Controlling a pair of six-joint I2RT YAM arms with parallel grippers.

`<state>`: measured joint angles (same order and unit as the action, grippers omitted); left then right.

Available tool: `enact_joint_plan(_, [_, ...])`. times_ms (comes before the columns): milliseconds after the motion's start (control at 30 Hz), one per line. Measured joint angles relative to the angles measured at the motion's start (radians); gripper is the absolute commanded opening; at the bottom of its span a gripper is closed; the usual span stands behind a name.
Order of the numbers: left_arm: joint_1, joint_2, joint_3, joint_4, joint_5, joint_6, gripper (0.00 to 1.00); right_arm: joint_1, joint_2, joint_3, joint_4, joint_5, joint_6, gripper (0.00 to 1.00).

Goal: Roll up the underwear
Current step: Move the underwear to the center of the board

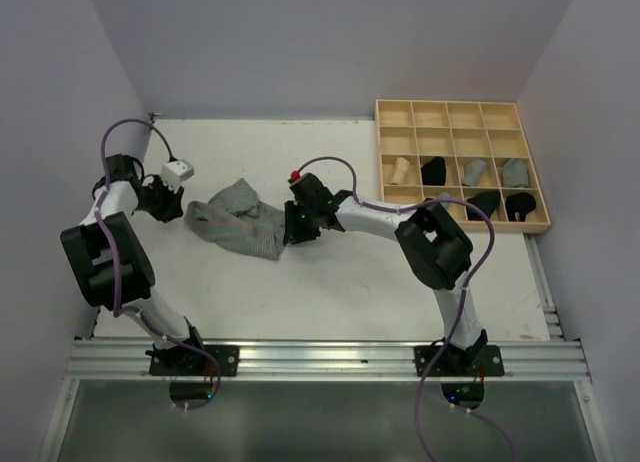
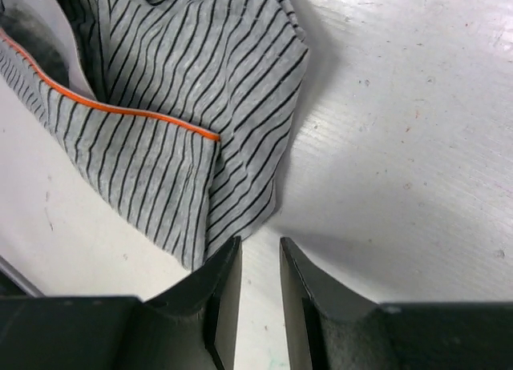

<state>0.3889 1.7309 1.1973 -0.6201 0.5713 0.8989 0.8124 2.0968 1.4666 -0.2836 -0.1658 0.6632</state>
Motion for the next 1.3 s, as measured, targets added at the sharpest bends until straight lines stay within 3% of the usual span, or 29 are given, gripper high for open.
enact_joint_plan(67, [0.030, -0.020, -0.068, -0.002, 0.003, 0.059, 0.36, 0.000, 0.002, 0.038, -0.024, 0.002, -0.013, 0.29])
enact_joint_plan(167, [0.055, -0.023, -0.108, -0.037, 0.035, 0.129, 0.44, 0.000, 0.039, 0.182, -0.067, -0.003, -0.029, 0.29])
enact_joint_plan(333, [0.106, -0.027, -0.072, -0.119, 0.143, 0.201, 0.47, 0.000, 0.077, 0.326, -0.041, -0.040, -0.059, 0.31])
enact_joint_plan(567, [0.157, 0.029, 0.143, -0.182, 0.230, 0.202, 0.54, 0.000, 0.122, 0.323, -0.072, -0.061, -0.060, 0.34])
enact_joint_plan(1000, [0.148, 0.091, 0.159, -0.074, 0.238, 0.026, 0.57, 0.000, 0.175, 0.246, -0.064, -0.075, 0.006, 0.36])
enact_joint_plan(1300, [0.016, 0.137, 0.163, 0.041, 0.099, -0.051, 0.56, 0.001, 0.188, 0.233, -0.014, -0.116, 0.008, 0.18])
